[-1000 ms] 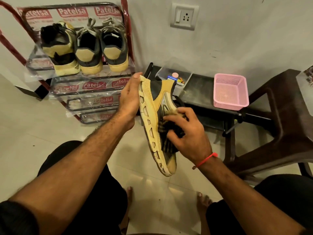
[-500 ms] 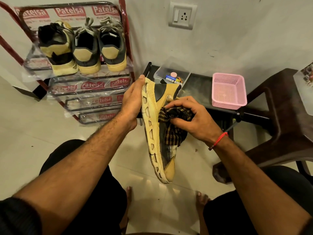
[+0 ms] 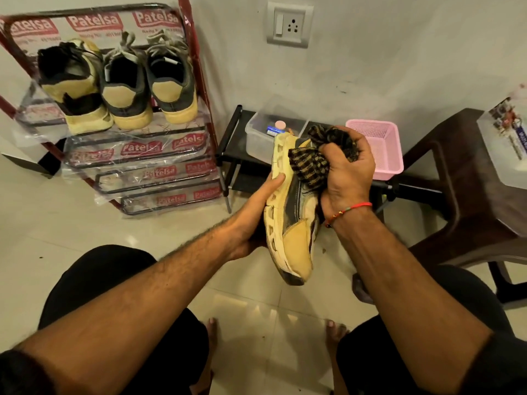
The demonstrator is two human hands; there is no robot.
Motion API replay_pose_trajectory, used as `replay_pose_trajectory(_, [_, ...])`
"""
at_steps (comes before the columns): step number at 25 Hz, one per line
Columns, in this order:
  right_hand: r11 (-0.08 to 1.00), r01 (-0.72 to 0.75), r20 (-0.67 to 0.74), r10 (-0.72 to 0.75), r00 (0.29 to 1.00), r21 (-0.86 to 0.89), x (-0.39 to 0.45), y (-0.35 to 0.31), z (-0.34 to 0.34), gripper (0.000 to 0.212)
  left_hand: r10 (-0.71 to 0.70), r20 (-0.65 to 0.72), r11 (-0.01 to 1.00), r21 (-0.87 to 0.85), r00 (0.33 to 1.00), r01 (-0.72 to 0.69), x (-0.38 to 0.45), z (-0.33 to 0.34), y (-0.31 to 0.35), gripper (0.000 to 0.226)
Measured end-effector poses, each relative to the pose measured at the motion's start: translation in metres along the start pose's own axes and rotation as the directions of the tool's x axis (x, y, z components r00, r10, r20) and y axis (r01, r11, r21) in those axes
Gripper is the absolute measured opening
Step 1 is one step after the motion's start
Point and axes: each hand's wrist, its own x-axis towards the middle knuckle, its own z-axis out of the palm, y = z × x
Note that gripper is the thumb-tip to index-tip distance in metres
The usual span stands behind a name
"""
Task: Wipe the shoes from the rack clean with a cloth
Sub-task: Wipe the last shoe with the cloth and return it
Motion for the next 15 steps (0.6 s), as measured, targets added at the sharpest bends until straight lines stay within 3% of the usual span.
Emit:
replay_pose_trajectory(1, [0.991,0.057,0.023,-0.054,0.998,-0.123,0.004,0.0,-0.003,0.032,0.021,0.002,1.0,-0.023,1.0,-0.021,0.001,0.0,0.0,0.07])
replay_pose_trajectory(2, [0.904,0.209,0.12,-0.177,0.977,-0.373,0.007,-0.001,-0.008,0.028,0.051,-0.026,0.999,-0.016,0.998,-0.052,0.0,-0.002,0.004,0.065])
replay_pose_trajectory(3, [0.681,0.417,0.31,-0.282,0.908,-0.602,0.006,-0.002,-0.013,0.027,0.073,-0.055,0.997,-0.015,0.996,-0.074,-0.002,-0.005,0.008,0.06])
replay_pose_trajectory(4, [0.407,0.596,0.519,-0.293,0.803,-0.692,0.003,-0.003,-0.017,0.03,0.079,-0.098,0.997,-0.018,0.992,-0.081,-0.001,-0.01,0.014,0.055])
replay_pose_trajectory(5, [0.24,0.698,0.657,-0.234,0.716,-0.675,-0.002,-0.003,-0.019,0.033,0.085,-0.129,0.996,-0.024,0.988,-0.089,0.002,-0.017,0.02,0.051])
replay_pose_trajectory(6, [0.202,0.735,0.724,-0.138,0.676,-0.648,-0.011,-0.002,-0.018,0.033,0.073,-0.17,0.996,-0.039,0.983,-0.08,0.003,-0.024,0.024,0.05])
replay_pose_trajectory(9, [0.332,0.75,0.801,0.032,0.598,-0.572,-0.053,0.002,-0.015,0.035,0.065,-0.223,0.995,-0.061,0.973,-0.08,0.0,-0.042,0.023,0.052])
replay_pose_trajectory(12, [0.222,0.822,0.845,0.015,0.535,-0.525,-0.064,0.007,-0.018,0.037,0.039,-0.198,0.999,0.036,0.979,-0.032,-0.011,-0.034,0.029,0.061])
replay_pose_trajectory(14, [0.101,0.777,0.776,-0.057,0.629,-0.622,-0.037,0.008,-0.016,0.036,0.076,-0.192,0.986,0.16,0.978,-0.045,-0.004,-0.031,0.026,0.088])
replay_pose_trajectory(15, [0.06,0.725,0.716,-0.117,0.688,-0.687,-0.021,0.007,-0.016,0.035,0.132,-0.172,0.971,0.219,0.976,-0.093,0.006,-0.032,0.022,0.09])
